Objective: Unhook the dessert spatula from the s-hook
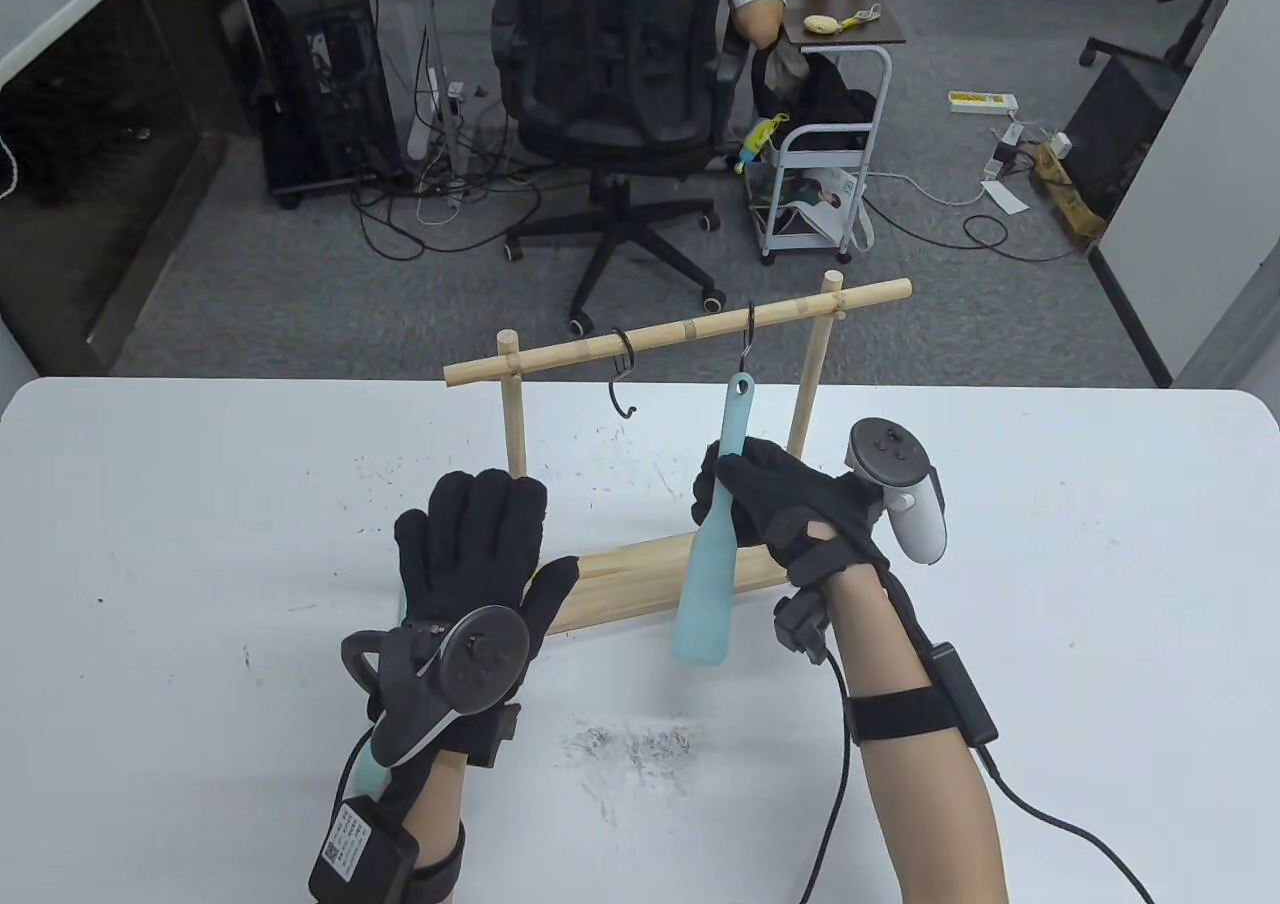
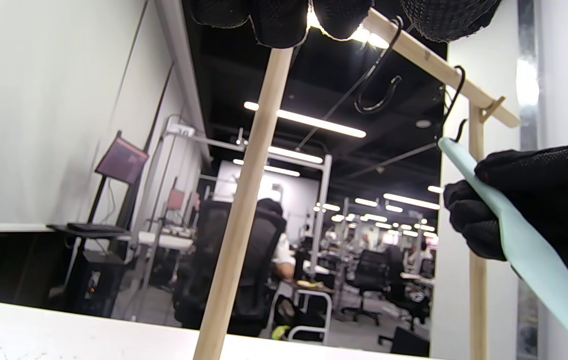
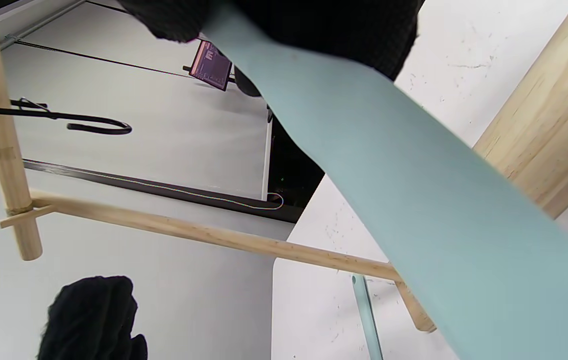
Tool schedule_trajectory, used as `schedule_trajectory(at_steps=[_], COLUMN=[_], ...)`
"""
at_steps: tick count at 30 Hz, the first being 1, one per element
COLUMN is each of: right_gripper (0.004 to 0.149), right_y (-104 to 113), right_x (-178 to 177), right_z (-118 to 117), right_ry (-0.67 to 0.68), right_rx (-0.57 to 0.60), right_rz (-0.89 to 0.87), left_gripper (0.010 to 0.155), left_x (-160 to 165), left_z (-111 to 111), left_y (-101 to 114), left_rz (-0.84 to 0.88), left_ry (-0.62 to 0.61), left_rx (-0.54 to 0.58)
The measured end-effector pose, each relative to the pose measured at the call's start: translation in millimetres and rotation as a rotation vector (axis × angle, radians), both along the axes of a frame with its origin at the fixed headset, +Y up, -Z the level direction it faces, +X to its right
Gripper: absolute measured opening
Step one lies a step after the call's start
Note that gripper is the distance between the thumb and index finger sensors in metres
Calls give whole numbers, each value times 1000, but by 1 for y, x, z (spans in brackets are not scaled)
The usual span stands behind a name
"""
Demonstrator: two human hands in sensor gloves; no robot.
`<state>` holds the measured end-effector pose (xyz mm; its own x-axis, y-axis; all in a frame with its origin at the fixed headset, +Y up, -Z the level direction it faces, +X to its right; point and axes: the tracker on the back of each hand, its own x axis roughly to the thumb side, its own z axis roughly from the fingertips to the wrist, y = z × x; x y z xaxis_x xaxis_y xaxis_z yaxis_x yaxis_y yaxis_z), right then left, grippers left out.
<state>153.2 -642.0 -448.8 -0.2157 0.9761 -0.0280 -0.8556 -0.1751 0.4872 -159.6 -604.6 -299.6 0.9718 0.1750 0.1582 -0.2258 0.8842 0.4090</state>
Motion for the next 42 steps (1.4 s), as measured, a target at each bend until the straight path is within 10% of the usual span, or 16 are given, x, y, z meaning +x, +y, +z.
schedule_trajectory(at_steps=[42], right_gripper=[54], right_y=[30], right_x=[1], right_z=[31], right_ry=[45], right_rx=[115], right_rz=[18], left_gripper=[75], left_x=[3], left_z=[2], left_y=[1], left_rz=[3], left_ry=[-20], left_rx=[-3])
